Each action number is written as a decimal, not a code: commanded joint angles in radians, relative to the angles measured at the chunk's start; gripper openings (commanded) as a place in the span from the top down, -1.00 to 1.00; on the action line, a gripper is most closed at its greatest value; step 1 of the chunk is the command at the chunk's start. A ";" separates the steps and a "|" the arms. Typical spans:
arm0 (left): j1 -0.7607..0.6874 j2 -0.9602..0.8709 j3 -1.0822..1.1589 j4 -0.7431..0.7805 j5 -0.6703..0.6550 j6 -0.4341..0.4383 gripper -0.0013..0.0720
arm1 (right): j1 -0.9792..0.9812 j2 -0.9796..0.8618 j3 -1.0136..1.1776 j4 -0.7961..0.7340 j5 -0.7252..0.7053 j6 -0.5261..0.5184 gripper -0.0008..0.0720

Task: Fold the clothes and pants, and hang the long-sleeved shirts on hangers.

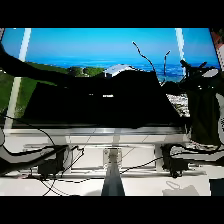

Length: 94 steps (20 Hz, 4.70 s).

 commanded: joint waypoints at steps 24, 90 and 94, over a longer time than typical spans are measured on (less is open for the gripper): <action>0.031 -0.087 -0.001 -0.079 -0.031 -0.063 0.93 | 0.151 -0.276 0.145 0.144 -0.037 -0.307 0.86; -0.062 -0.546 0.164 -0.331 0.293 -0.268 -0.93 | -0.018 -0.105 0.333 -0.037 -0.292 0.027 0.91; -0.062 -0.596 0.164 -0.319 0.301 -0.315 -0.93 | -0.019 -0.105 0.333 -0.040 -0.292 0.027 0.91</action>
